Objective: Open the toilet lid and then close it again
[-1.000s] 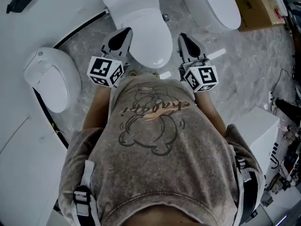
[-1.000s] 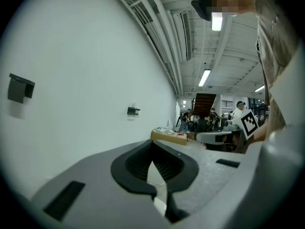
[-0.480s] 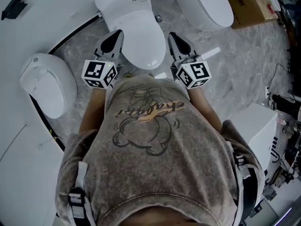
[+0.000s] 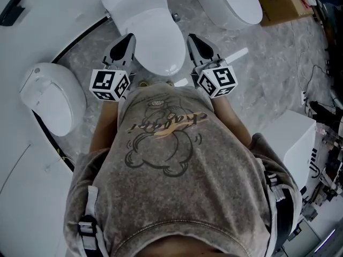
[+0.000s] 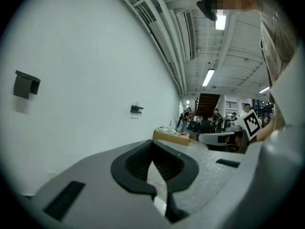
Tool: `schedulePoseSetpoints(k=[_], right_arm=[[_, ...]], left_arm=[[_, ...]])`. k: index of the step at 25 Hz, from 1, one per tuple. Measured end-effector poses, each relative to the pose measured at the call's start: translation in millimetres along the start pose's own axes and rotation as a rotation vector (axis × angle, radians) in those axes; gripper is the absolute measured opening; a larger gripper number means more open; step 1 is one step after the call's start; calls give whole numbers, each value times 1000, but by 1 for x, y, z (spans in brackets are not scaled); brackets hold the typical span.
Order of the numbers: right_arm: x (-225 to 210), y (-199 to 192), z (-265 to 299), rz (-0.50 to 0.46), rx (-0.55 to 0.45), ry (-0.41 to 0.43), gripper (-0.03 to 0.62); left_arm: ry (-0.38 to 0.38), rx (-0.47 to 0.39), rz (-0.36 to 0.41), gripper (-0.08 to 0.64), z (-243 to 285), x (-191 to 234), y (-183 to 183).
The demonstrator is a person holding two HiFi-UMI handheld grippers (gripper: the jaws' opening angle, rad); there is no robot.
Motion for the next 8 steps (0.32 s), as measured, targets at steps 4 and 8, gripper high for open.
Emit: schedulePoseSetpoints(k=[4, 8], right_arm=[[-3, -5, -3, 9, 4, -10, 28], [-4, -6, -1, 13, 7, -14, 28]], left_arm=[[15, -1, -3, 9, 1, 1, -2], [24, 0, -7, 9, 2, 4, -3]])
Point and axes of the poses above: the fingertips, and each gripper's own axes: z forward along the fingers, x to its left, y out of its top, the point moved 6 cm from there along -z, backward along the fingers, and after that the axes turned 1 degree about y, right-handed, at the moved point
